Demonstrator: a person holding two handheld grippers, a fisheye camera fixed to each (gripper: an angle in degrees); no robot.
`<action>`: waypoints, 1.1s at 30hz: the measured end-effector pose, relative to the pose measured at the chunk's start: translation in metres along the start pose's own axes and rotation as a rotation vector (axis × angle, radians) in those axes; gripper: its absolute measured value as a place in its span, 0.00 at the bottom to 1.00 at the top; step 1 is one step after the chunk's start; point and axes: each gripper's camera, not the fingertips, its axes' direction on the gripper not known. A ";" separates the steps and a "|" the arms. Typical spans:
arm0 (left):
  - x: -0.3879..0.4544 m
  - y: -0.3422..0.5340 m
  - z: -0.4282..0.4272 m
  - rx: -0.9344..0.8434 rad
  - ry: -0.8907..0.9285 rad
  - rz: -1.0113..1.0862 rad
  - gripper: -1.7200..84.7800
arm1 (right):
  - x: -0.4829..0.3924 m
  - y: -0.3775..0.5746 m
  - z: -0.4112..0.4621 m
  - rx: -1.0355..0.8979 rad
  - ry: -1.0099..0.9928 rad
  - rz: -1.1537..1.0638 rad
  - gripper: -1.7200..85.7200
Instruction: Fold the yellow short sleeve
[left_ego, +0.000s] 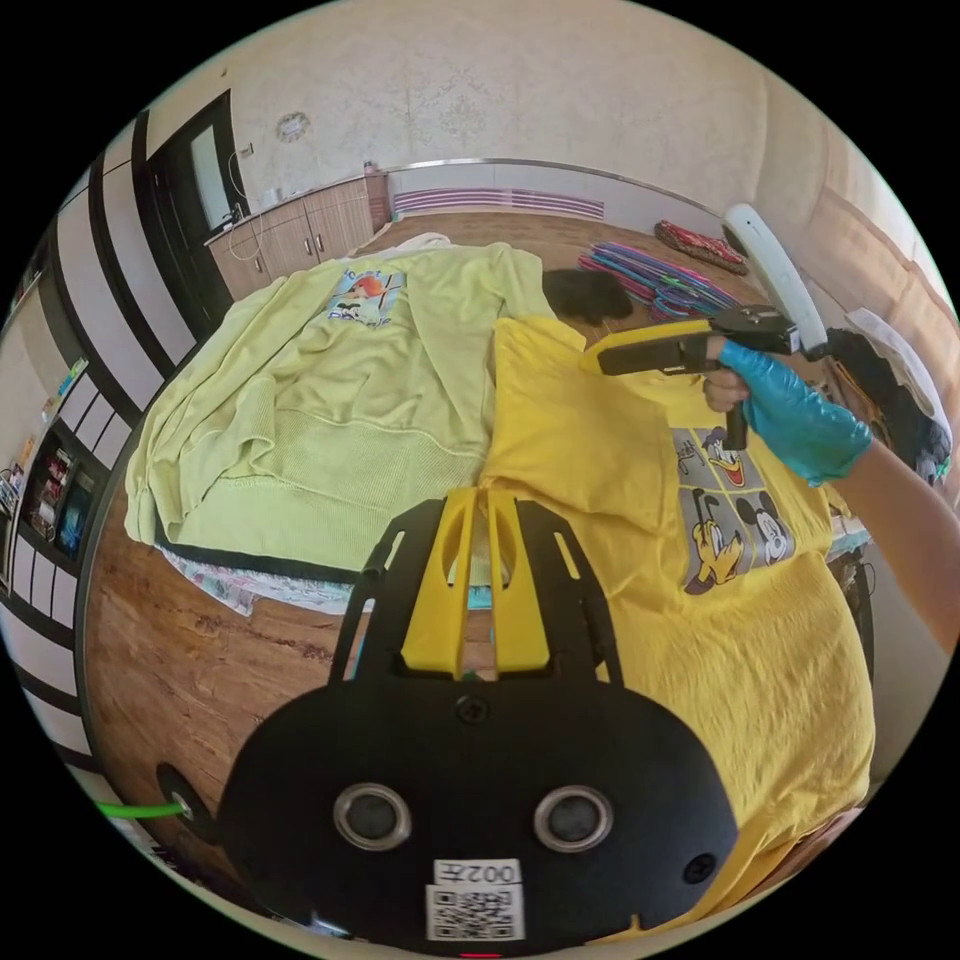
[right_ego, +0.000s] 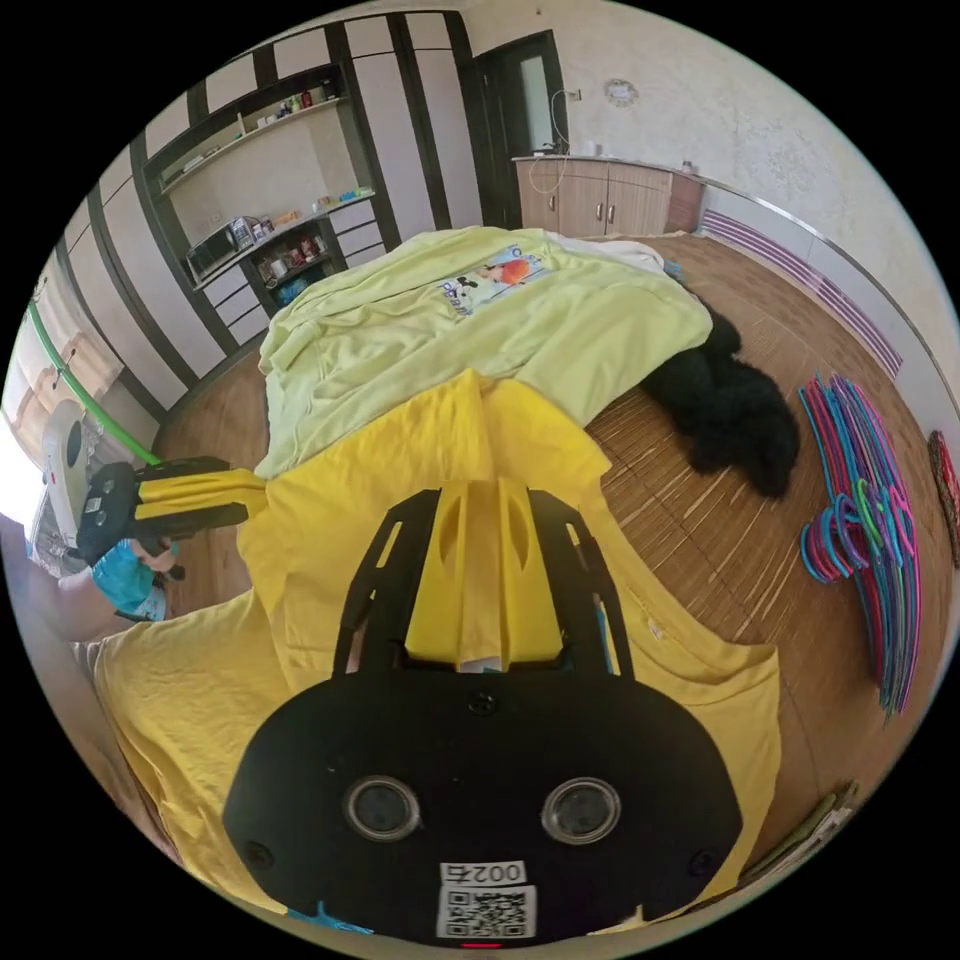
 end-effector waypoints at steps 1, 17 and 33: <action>0.000 0.000 0.000 -0.001 -0.002 0.003 0.01 | -0.002 0.000 0.007 -0.002 0.026 0.005 0.04; -0.016 -0.007 -0.003 -0.026 -0.025 0.017 0.01 | -0.014 0.075 0.003 -0.094 0.033 -0.026 0.09; -0.030 -0.032 -0.032 -0.024 -0.049 -0.017 0.01 | -0.025 0.228 -0.075 0.069 0.327 0.251 0.09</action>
